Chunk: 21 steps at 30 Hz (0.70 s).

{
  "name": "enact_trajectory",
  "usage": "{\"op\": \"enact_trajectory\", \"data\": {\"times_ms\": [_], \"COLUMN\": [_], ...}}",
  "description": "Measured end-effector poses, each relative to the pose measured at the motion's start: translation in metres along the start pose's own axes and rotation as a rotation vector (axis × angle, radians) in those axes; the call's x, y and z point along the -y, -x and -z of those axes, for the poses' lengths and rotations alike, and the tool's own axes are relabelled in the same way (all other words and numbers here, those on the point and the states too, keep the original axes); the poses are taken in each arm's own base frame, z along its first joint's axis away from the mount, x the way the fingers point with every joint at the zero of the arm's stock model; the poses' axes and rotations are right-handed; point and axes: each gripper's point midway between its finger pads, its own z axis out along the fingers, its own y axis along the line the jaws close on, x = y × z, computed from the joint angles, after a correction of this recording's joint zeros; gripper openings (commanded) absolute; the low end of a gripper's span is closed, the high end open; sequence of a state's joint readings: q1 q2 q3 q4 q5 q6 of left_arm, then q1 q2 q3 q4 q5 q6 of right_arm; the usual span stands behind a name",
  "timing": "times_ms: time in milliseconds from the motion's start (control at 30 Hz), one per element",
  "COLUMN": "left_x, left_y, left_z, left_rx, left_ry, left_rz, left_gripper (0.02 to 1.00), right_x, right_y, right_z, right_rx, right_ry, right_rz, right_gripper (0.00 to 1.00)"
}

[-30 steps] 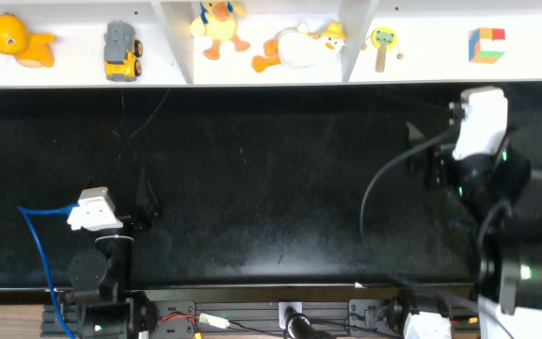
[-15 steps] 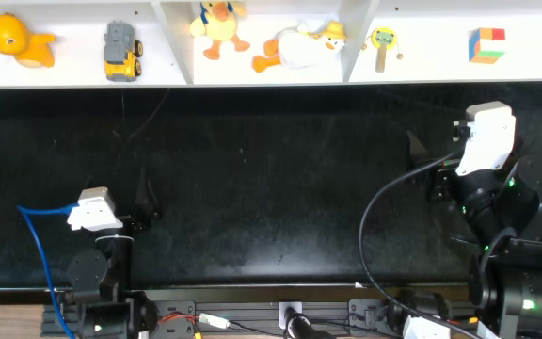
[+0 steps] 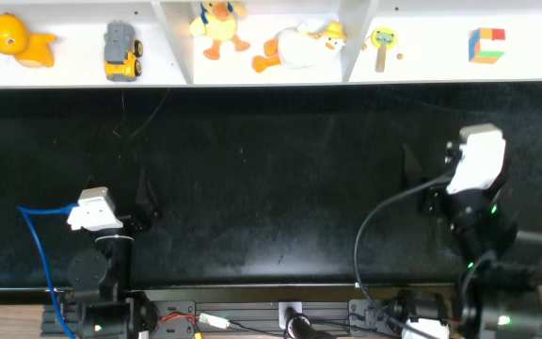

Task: Store Toys

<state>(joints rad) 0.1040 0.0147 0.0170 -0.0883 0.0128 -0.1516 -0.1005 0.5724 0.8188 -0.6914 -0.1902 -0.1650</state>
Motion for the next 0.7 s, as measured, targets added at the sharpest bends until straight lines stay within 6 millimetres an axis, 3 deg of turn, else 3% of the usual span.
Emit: {"op": "enact_trajectory", "data": {"times_ms": [267,500,700], "left_x": [0.000,0.000,0.000], "left_y": [0.000,0.000,0.000], "left_z": [0.000,0.000,0.000], "left_rx": [0.000,0.000,-0.001], "left_ry": [0.000,0.000,0.000], "left_rz": [0.000,0.000,0.000], "left_gripper": [0.998,0.998,0.996], "right_x": [-0.008,-0.004,0.003], "right_y": [-0.053,-0.094,-0.114], "right_z": [-0.012,-0.022,-0.034], "right_rx": [0.161,0.211,0.256], "right_ry": [0.015,-0.022,-0.051], "right_rz": [-0.119,-0.271,-0.361], "right_gripper": [0.998,0.998,0.993]}}
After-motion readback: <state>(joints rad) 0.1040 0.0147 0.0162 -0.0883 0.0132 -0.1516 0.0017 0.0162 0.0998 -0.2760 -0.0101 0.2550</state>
